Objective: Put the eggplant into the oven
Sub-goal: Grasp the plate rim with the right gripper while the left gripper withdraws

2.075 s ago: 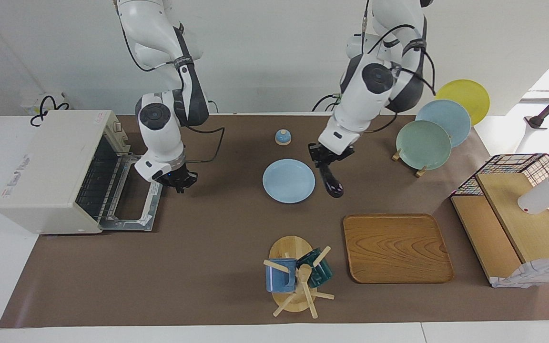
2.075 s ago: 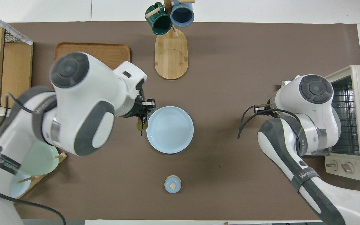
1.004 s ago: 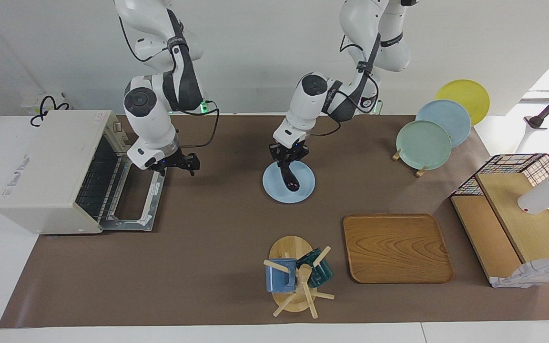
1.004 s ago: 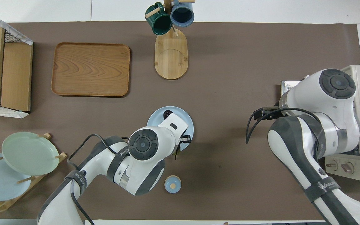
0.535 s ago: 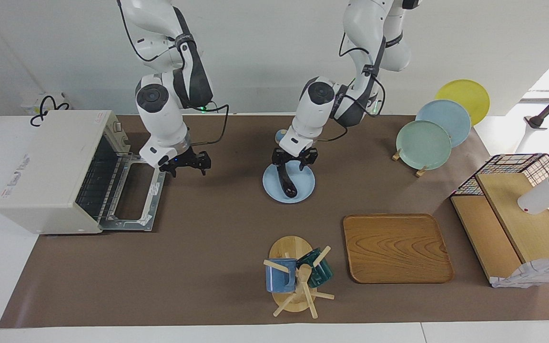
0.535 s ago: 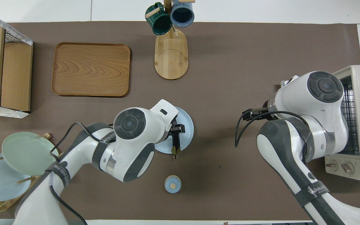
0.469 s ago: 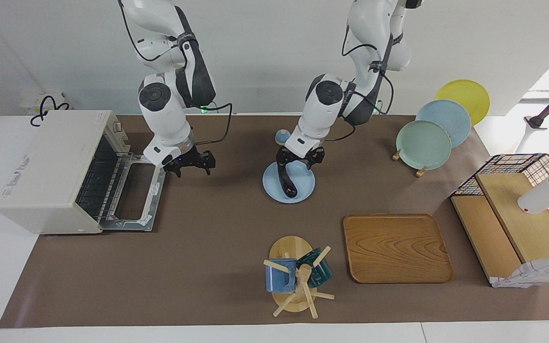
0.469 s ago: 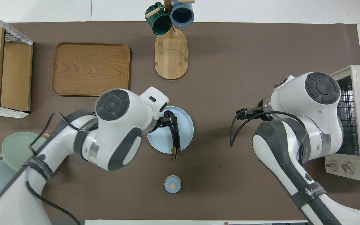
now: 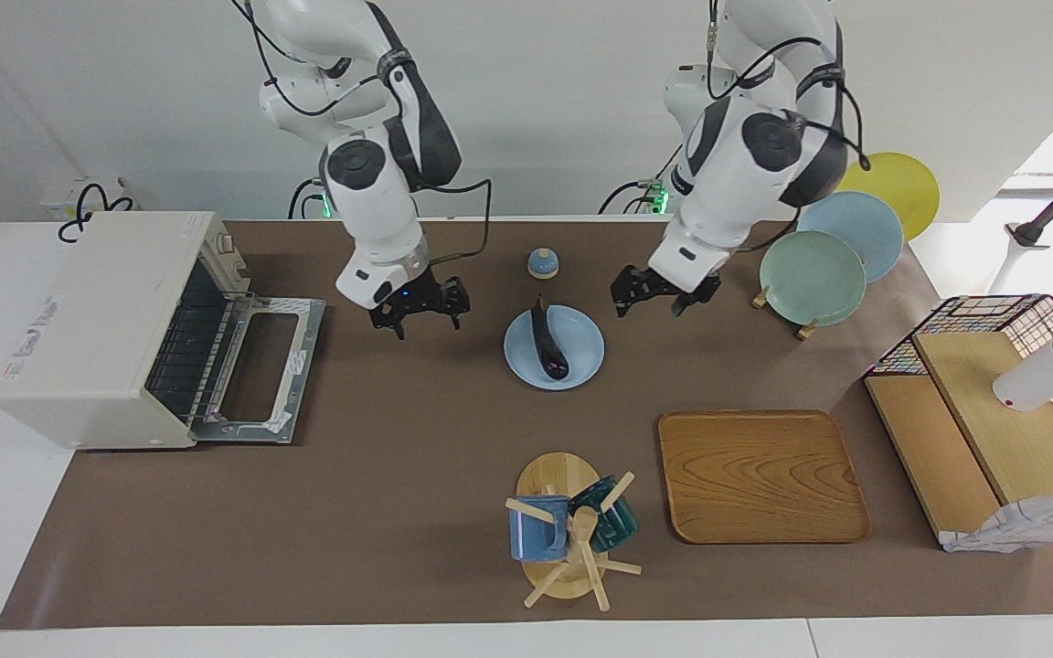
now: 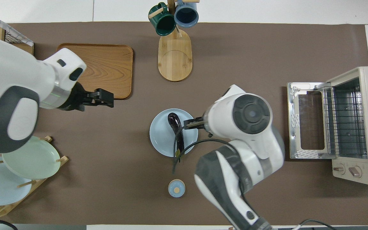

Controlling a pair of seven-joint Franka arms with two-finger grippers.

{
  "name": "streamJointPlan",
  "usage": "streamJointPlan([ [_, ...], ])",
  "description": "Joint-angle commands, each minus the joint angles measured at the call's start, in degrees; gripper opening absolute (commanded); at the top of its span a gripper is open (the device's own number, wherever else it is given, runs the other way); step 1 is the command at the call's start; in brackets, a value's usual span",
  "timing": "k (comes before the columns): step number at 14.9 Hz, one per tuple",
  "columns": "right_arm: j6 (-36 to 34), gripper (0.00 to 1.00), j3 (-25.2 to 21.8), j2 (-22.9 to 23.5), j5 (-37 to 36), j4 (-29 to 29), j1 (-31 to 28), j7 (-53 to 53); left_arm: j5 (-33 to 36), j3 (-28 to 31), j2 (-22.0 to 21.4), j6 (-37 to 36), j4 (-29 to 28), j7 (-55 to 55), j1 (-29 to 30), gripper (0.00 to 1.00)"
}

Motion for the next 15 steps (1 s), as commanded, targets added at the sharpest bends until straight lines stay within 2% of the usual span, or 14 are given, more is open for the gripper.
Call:
streamJointPlan([
  [1, -5.15, 1.0, -0.2, 15.72, -6.63, 19.99, 6.73, 11.0, 2.26, -0.69, -3.19, -3.4, -0.77, 6.37, 5.31, 1.0],
  [2, -4.73, 1.0, -0.2, 19.95, -8.92, 23.97, 9.64, 13.74, 2.53, -0.69, -4.33, -4.81, -1.3, 7.44, 5.85, 1.0],
  [3, -3.16, 1.0, -0.2, 22.6, -10.25, 24.8, 12.54, 15.5, 4.54, -0.69, -5.56, -5.43, -2.43, 7.97, 6.38, 1.0],
  [4, -0.79, 1.0, -0.29, 22.8, -11.13, 24.54, 12.65, 15.61, 5.86, -0.69, -6.0, -5.7, -2.71, 8.06, 6.65, 1.0],
  [7, 7.73, 1.0, -0.29, 22.72, -11.23, 17.54, 13.09, 16.23, 6.66, -0.69, -6.53, -5.7, -3.41, 8.15, 6.65, 1.0],
  [8, 9.15, 0.96, -0.2, 22.54, -11.4, 15.51, 13.18, 16.23, 7.54, -0.69, -6.53, -5.7, -3.41, 8.15, 6.65, 1.0],
  [10, 9.78, 0.77, -0.29, 22.01, -11.49, 14.35, 13.18, 15.96, 7.9, -0.69, -6.53, -5.7, -3.32, 8.06, 6.65, 1.0],
  [11, 10.39, 0.63, -0.29, 21.84, -11.49, 13.04, 13.18, 15.79, 8.68, -0.78, -6.45, -5.7, -2.98, 7.97, 6.56, 1.0],
  [13, 13.37, 0.61, -0.29, 20.87, -11.49, 9.62, 13.44, 15.96, 9.65, -0.78, -6.45, -5.88, -2.53, 7.89, 6.56, 1.0],
  [14, 13.56, 0.55, -0.29, 20.69, -11.49, 9.08, 13.53, 16.05, 9.66, -0.78, -6.45, -6.4, -2.01, 7.89, 6.65, 1.0],
  [15, 13.3, 0.42, -0.2, 20.52, -11.49, 9.07, 13.53, 16.05, 9.83, -0.69, -6.1, -7.54, -0.87, 7.89, 6.56, 1.0],
])
